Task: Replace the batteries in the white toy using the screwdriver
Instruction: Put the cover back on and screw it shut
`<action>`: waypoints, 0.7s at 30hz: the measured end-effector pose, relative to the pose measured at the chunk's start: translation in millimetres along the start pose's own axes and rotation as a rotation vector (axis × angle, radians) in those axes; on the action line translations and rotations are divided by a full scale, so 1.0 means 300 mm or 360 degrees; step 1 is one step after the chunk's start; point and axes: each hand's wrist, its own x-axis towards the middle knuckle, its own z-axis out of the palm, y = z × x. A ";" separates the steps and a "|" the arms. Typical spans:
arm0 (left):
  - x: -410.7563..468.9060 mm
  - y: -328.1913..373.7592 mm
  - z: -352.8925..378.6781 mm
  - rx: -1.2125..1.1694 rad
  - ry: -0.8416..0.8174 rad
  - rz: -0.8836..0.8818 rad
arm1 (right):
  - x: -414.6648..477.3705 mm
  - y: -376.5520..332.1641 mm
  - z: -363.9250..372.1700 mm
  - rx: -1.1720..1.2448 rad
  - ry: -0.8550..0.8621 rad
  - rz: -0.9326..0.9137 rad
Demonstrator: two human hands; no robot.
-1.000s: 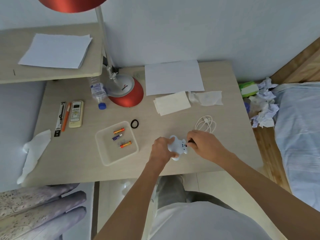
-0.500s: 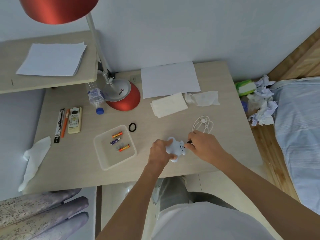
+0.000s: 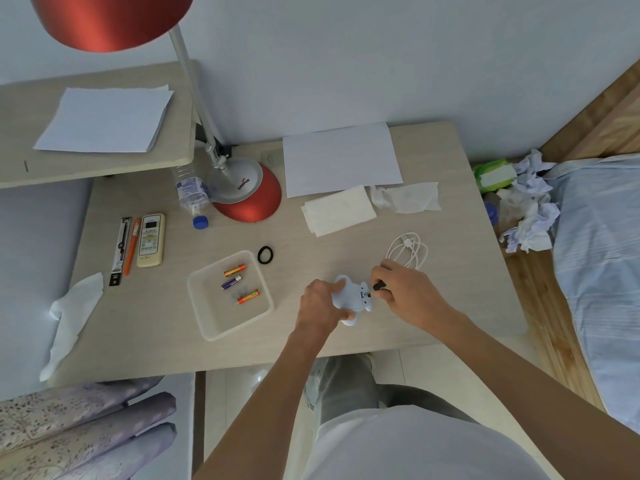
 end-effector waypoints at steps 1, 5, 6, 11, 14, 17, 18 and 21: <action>0.001 0.000 0.001 0.0001 0.0001 -0.0004 | 0.000 0.001 -0.001 0.0009 0.0001 0.0001; 0.003 0.002 0.003 0.0013 0.0001 -0.0006 | 0.004 0.010 0.003 -0.0084 -0.0028 0.0054; 0.002 0.004 0.002 0.0014 0.0003 -0.0010 | 0.007 0.013 0.005 -0.0129 -0.0026 0.0076; 0.004 0.011 0.003 0.0036 -0.0004 -0.0012 | 0.021 0.009 0.009 -0.0281 -0.0080 0.0145; 0.005 0.012 -0.003 0.0043 -0.0015 -0.0020 | 0.019 0.002 0.013 -0.0189 -0.0050 0.0117; 0.005 0.016 -0.007 0.0033 -0.0017 -0.0018 | 0.004 -0.002 0.009 -0.0154 0.0009 0.0055; 0.004 0.018 -0.007 0.0035 -0.0016 -0.0018 | -0.002 -0.002 0.010 -0.0172 0.0040 0.0026; 0.006 0.019 -0.008 0.0044 -0.0019 -0.0029 | -0.011 -0.007 0.018 -0.0194 0.0047 0.0007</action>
